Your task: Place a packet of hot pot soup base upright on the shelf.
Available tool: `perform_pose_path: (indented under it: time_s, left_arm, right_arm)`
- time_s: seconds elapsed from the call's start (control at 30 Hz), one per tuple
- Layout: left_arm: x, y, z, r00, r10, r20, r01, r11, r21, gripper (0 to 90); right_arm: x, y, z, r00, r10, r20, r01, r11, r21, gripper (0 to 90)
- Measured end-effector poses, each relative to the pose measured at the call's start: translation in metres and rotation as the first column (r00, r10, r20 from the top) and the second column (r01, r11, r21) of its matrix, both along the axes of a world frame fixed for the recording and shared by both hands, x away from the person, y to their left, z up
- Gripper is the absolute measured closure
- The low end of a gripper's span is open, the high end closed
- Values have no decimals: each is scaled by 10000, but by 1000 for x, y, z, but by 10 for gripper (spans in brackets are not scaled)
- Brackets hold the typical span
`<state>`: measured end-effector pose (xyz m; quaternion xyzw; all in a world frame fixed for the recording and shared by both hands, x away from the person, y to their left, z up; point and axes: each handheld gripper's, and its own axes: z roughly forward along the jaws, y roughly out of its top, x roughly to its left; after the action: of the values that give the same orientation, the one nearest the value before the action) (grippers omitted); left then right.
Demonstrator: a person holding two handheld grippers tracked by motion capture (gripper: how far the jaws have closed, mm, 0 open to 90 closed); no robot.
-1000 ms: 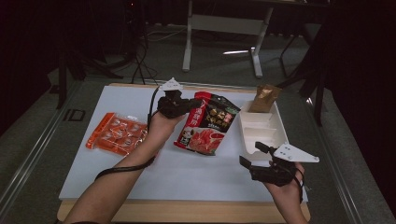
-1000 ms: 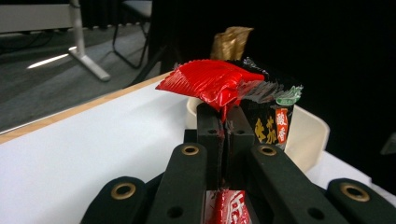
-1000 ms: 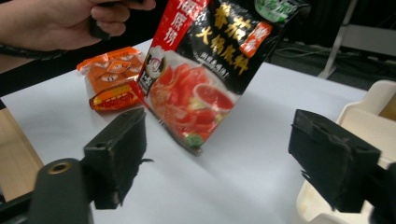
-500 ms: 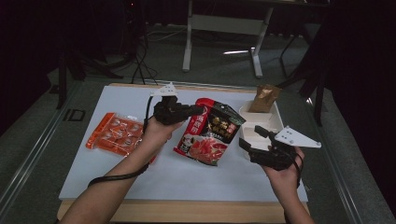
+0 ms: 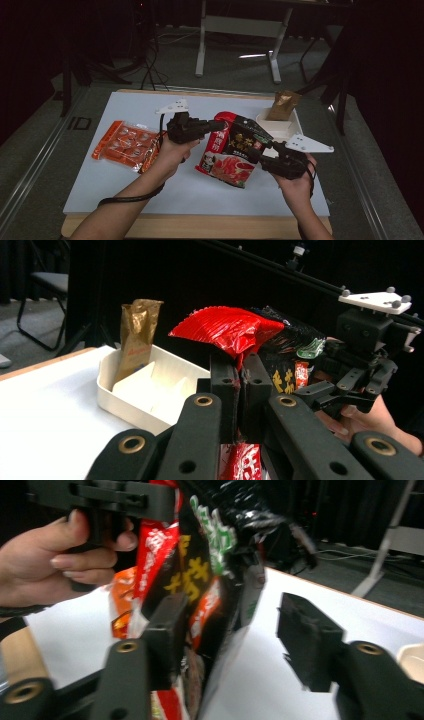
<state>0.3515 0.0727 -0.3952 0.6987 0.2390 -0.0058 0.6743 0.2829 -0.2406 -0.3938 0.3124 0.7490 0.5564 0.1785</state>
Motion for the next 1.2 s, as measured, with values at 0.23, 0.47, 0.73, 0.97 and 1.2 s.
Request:
perform_pose_path:
  time_s: [0.23,0.47,0.73,0.97,1.2]
  left_arm:
    - [-5,-5,-4,9998,-185,114,184,9998,90,875]
    - [-7,-4,-6,9997,-37,229,35,10000,91,872]
    - [-9,0,-7,9998,-45,198,43,9999,133,860]
    - [-9,3,-9,9993,-351,102,349,9992,204,814]
    - [-5,8,-12,9997,-249,-24,249,9990,369,601]
  right_arm:
    - [-3,0,8,9993,-78,363,63,9991,409,627]
    - [-1,0,11,9998,184,-35,-182,9988,458,740]
    - [2,2,21,9976,551,-427,-540,9982,273,766]
    - [4,0,27,9957,798,-477,-792,9968,133,773]
    - [6,-3,37,9969,737,-290,-737,9973,-4,772]
